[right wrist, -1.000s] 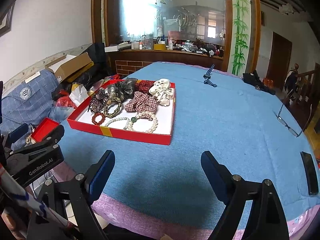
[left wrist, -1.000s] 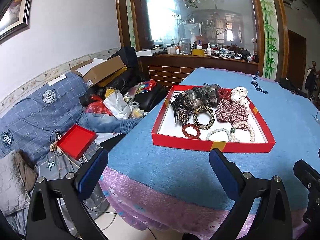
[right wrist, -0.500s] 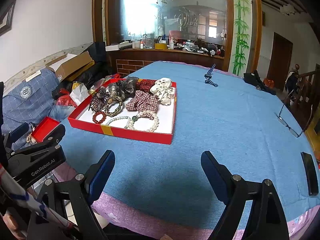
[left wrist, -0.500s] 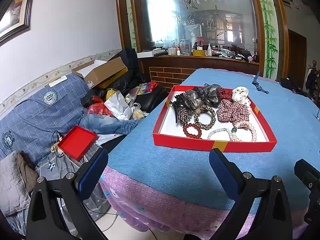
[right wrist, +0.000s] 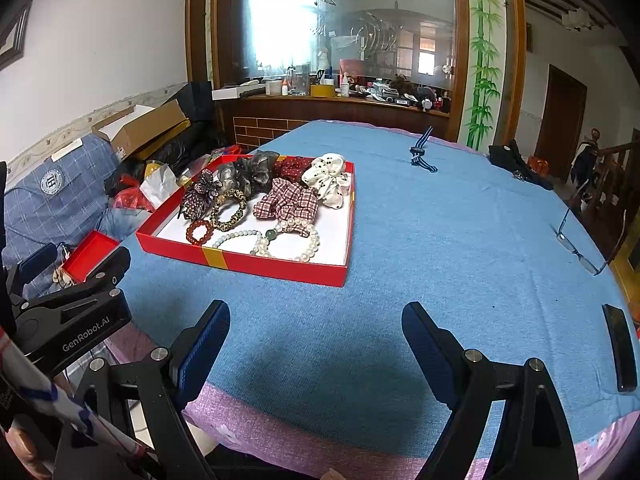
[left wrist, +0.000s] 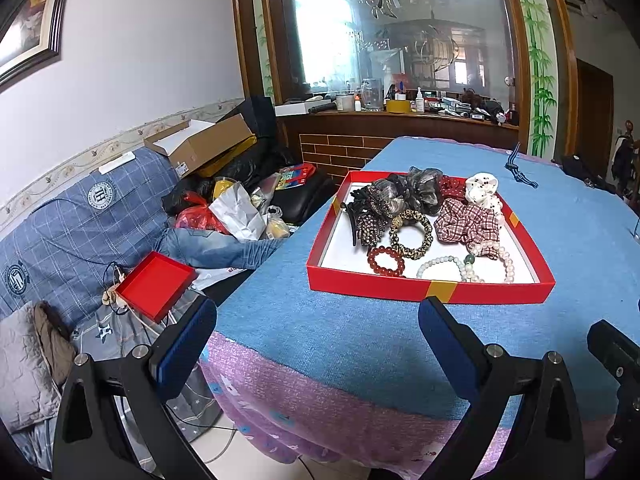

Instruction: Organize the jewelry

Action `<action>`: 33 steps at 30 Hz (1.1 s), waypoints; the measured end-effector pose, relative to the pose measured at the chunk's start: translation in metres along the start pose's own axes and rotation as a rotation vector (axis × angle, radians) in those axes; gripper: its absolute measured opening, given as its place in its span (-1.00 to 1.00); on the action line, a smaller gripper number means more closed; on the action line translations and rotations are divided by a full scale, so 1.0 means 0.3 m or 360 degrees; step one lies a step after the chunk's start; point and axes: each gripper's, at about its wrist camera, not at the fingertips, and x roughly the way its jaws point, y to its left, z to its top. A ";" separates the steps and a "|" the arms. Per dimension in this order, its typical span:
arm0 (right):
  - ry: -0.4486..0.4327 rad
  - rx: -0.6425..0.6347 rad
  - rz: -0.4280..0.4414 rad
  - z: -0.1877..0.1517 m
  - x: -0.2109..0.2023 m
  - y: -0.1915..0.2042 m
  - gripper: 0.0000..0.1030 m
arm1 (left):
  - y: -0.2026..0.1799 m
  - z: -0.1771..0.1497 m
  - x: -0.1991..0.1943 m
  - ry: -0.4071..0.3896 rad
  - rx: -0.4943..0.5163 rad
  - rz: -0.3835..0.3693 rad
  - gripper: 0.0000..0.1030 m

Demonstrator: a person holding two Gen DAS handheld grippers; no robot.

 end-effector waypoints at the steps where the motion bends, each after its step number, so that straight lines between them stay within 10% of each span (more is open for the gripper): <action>1: 0.0000 0.0000 0.0000 -0.001 -0.001 0.000 0.77 | 0.000 0.000 0.001 0.0001 0.0001 -0.0002 0.96; 33: 0.0012 -0.0001 0.0003 -0.004 0.006 0.005 0.77 | 0.008 -0.005 0.004 0.0001 0.0000 0.0004 0.96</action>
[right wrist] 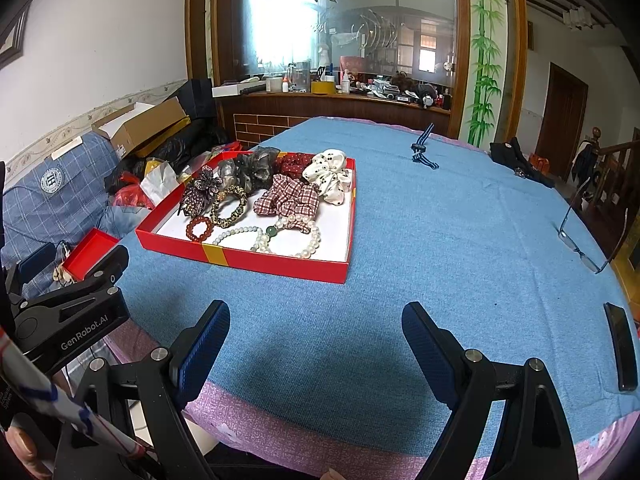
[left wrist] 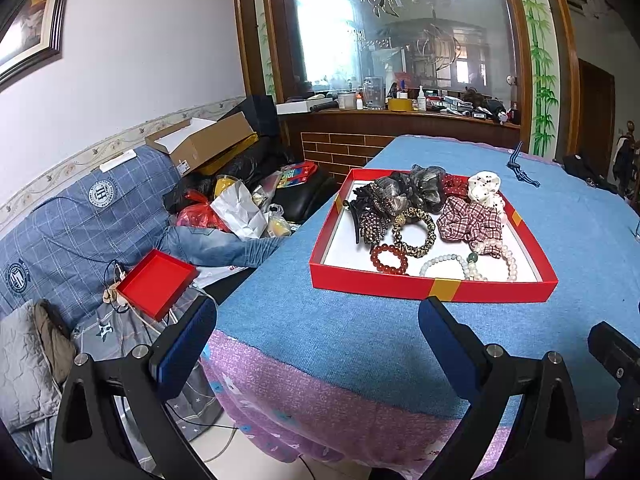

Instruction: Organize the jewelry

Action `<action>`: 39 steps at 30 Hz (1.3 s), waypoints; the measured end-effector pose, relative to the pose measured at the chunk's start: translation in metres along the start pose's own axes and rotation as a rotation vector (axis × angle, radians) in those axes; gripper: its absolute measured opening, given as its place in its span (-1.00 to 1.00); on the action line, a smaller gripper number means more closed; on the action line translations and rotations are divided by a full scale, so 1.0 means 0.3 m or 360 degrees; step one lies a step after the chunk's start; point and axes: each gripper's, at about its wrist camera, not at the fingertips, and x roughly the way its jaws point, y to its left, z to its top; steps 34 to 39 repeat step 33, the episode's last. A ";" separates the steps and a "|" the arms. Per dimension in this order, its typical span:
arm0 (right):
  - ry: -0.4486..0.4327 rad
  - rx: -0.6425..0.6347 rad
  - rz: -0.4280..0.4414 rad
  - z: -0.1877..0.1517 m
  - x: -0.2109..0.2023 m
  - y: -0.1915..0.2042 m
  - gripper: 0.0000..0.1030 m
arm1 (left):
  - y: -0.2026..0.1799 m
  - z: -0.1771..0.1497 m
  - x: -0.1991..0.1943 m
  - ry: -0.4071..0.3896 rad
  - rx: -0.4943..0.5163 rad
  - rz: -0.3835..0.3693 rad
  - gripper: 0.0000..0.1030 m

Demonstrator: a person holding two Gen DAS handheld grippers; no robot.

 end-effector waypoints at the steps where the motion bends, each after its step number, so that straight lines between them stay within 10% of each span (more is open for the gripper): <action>1: 0.0003 0.0001 0.0001 -0.006 0.002 0.001 0.77 | 0.001 0.000 0.001 0.0000 0.0000 0.0000 0.96; 24: 0.0022 0.0020 0.0008 -0.021 0.014 -0.006 0.77 | 0.013 0.005 0.002 -0.0003 0.0011 -0.0022 0.96; 39: 0.0044 0.0293 -0.0096 0.032 0.019 -0.274 0.77 | -0.161 0.140 -0.037 -0.0056 0.0117 -0.0258 0.96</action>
